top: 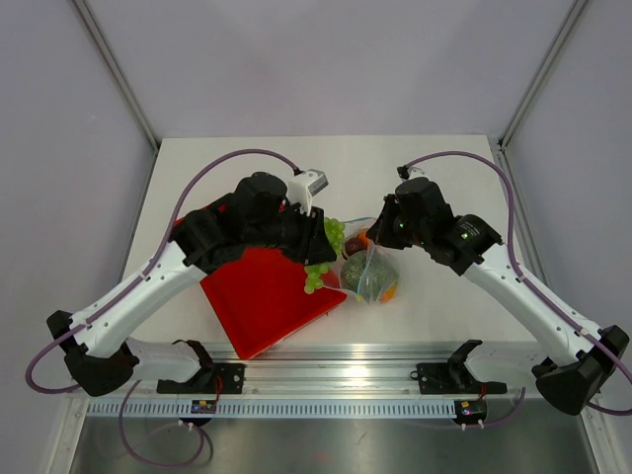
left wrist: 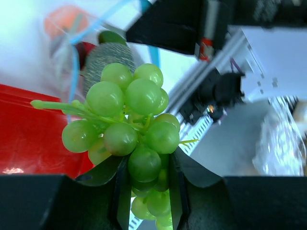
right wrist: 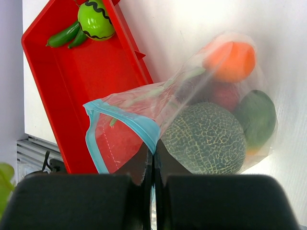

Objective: Place the food in the zip-top bag and seal the zipper
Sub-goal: Place the fake fruit in the zipper food storage bag.

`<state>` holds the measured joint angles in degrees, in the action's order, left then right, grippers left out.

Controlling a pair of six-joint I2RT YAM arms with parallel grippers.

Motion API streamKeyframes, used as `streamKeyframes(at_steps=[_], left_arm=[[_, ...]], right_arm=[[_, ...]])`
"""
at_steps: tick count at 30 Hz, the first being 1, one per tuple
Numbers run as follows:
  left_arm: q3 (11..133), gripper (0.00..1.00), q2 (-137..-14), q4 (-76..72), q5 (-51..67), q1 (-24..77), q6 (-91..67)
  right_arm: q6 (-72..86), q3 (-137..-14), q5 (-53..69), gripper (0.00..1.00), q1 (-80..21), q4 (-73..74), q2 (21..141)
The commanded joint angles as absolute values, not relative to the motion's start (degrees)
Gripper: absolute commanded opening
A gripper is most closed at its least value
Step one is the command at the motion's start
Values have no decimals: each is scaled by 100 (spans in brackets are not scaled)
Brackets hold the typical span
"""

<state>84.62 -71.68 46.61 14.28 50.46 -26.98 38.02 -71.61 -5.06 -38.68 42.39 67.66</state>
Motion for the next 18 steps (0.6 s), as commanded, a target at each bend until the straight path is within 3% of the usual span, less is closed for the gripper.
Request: streamKeyframes(at_steps=[1, 18], left_arm=[[8464, 6, -7057, 4535, 2723, 5036, -2013], [8973, 0, -8824, 4289, 2628, 4773, -2118]], right_arm=[[3858, -7444, -536, 0, -3850, 4113, 6671], [3894, -7401, -194, 0, -3850, 4043, 6495]])
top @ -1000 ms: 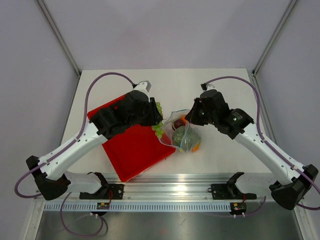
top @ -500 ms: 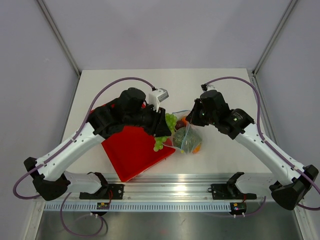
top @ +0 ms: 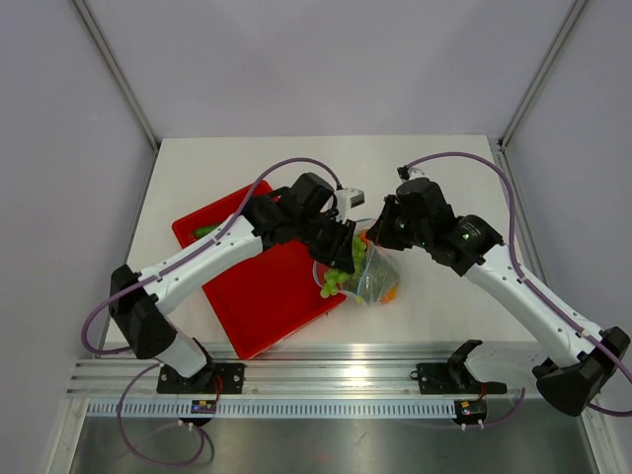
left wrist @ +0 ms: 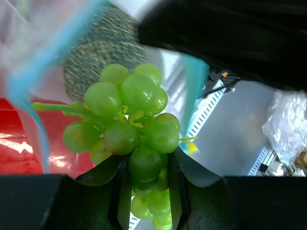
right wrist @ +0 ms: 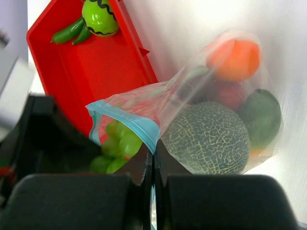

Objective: Place the food in the zip-top bag and seal the zipper
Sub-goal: Place the fake fruit in the zipper food storage bag.

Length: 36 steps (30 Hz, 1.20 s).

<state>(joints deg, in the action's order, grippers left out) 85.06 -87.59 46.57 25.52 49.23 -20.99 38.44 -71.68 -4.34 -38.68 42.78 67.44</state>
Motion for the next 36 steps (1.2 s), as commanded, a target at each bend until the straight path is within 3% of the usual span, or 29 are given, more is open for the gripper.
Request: streamKeyframes(at_steps=[1, 10, 12, 15, 16, 20, 26, 36], left_arm=[[9026, 0, -8876, 4263, 2645, 4746, -2127], [9036, 0, -9360, 3771, 2418, 4676, -2329], [8895, 5, -9369, 3561, 2303, 4676, -2382], [8973, 45, -9439, 3708, 2276, 4676, -2382], [9008, 63, -9431, 3787, 2285, 4684, -2312], [9018, 87, -9194, 4103, 2171, 4685, -2154], [8693, 88, -8456, 4394, 2206, 4755, -1758], [7761, 66, -6795, 4456, 2198, 4940, -1204]], right_arm=[[3902, -7383, -167, 0, -3850, 4026, 6434], [4148, -7163, 281, 0, -3850, 3692, 6240], [4192, -7137, 378, 0, -3850, 3621, 6249], [4236, -7119, 352, 0, -3850, 3577, 6249], [4254, -7119, 317, 0, -3850, 3595, 6249], [4333, -6988, 62, 0, -3850, 3595, 6179], [4491, -6812, -158, 0, -3850, 3516, 6073], [4255, -6768, -26, 0, -3850, 3401, 6178]])
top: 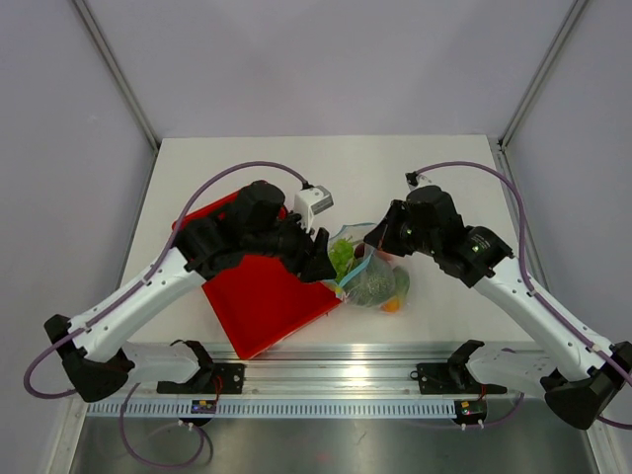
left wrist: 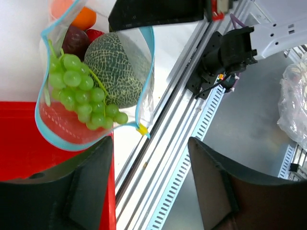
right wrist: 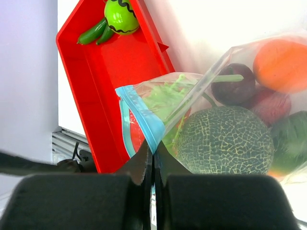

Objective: Place the food in the zip-top bag and seal the zipper
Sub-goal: Place the fake fruit in the zipper food storage bag, then zip the zipper food storage bag at the center of the board.

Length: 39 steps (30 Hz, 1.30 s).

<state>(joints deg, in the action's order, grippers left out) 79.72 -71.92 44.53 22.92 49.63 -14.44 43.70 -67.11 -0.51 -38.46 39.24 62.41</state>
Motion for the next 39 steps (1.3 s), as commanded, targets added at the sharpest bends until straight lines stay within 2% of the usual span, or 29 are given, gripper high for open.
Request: streamKeyframes(at_steps=[1, 3, 6, 7, 8, 10, 16, 27, 28, 30, 31, 34, 37, 39], left_arm=[[7682, 61, -6681, 4421, 2162, 4896, -1230], [7367, 59, -6339, 4150, 2066, 4720, -1466], [7076, 61, -6275, 3903, 1654, 4518, -1740], [7014, 67, -6328, 3885, 1452, 4500, -1819], [6918, 88, -6380, 3850, 1006, 4500, -1950], [6550, 96, -6494, 3596, 609, 4474, -2117], [5978, 93, -6942, 2999, 624, 4465, -2522], [5871, 70, -7664, 2356, 1028, 4474, -2839], [5862, 63, -7690, 2347, 1046, 4474, -2856], [5819, 58, -7682, 2259, 1055, 4474, -2883], [5801, 49, -7673, 2259, 1037, 4474, -2892], [5783, 36, -7629, 2250, 1011, 4474, -2900], [5774, 34, -7646, 2241, 1011, 4474, -2892], [5783, 24, -7664, 2285, 1002, 4474, -2874]], right_arm=[[4184, -6785, 174, 0, -3850, 3419, 6205], [4044, -6864, 228, 0, -3850, 3585, 6336], [3955, -6908, 308, 0, -3850, 3691, 6416], [3955, -6891, 342, 0, -3850, 3691, 6399], [3955, -6882, 343, 0, -3850, 3674, 6381], [3973, -6847, 334, 0, -3850, 3665, 6346], [3964, -6847, 378, 0, -3850, 3700, 6311], [3885, -6794, 483, 0, -3850, 3709, 6293], [3885, -6785, 492, 0, -3850, 3709, 6293], [3858, -6776, 466, 0, -3850, 3718, 6276], [3850, -6768, 466, 0, -3850, 3718, 6275], [3841, -6776, 448, 1, -3850, 3744, 6284], [3841, -6785, 440, 0, -3850, 3744, 6293], [3841, -6785, 448, 0, -3850, 3735, 6302]])
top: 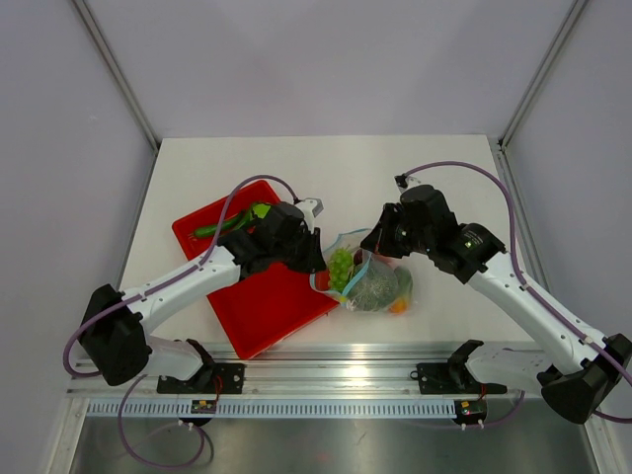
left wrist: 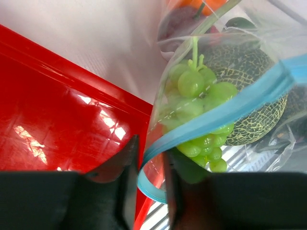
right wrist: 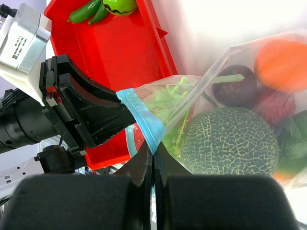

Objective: Place the food in the zip-top bag and seal the zipper
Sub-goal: Zip the zipper food storage bag at the center of the board.

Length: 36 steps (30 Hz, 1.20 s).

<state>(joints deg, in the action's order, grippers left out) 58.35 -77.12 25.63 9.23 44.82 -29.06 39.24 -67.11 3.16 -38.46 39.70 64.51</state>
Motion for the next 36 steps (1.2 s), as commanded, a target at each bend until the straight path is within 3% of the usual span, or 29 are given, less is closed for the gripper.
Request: streamKeyframes(at_steps=[1, 3, 6, 8, 9, 11, 12, 14, 15, 16, 29, 33, 36], left_arm=[[5801, 16, -7690, 2294, 1019, 4474, -2874], [5818, 0, -7682, 2329, 1081, 4474, -2892], [5958, 0, -7603, 2408, 1291, 4474, -3014], [6142, 0, -7515, 2443, 1371, 4474, -3251], [6231, 0, -7515, 2513, 1328, 4474, -3365], [6563, 0, -7619, 2758, 1187, 4465, -3708], [6679, 0, -7690, 2821, 1056, 4465, -3839], [6933, 0, -7917, 2943, 985, 4456, -4217], [7004, 0, -7989, 2944, 941, 4456, -4349], [7057, 0, -8059, 2962, 914, 4447, -4551], [7409, 0, -8710, 2927, 1055, 3947, -5634], [7471, 0, -8684, 2979, 1081, 3727, -5757], [7488, 0, -8631, 2988, 1090, 3587, -5879]], right_arm=[[3841, -6785, 440, 0, -3850, 3753, 6293], [3832, -6794, 405, 0, -3850, 3753, 6293], [3788, -6864, 247, 2, -3850, 3876, 6345], [3666, -6943, 150, 9, -3850, 4016, 6433], [3604, -7056, 62, 21, -3850, 4078, 6477], [3411, -7232, -148, 33, -3850, 4261, 6609], [3358, -7259, -210, 44, -3850, 4315, 6653], [3217, -7321, -333, 56, -3850, 4386, 6645], [3182, -7321, -343, 69, -3850, 4403, 6627], [3086, -7339, -343, 71, -3850, 4438, 6557], [2312, -6585, -1186, 75, -4332, 4351, 5300], [2074, -6381, -1641, 73, -5200, 4140, 5334], [1926, -6468, -2976, 73, -6431, 4175, 5764]])
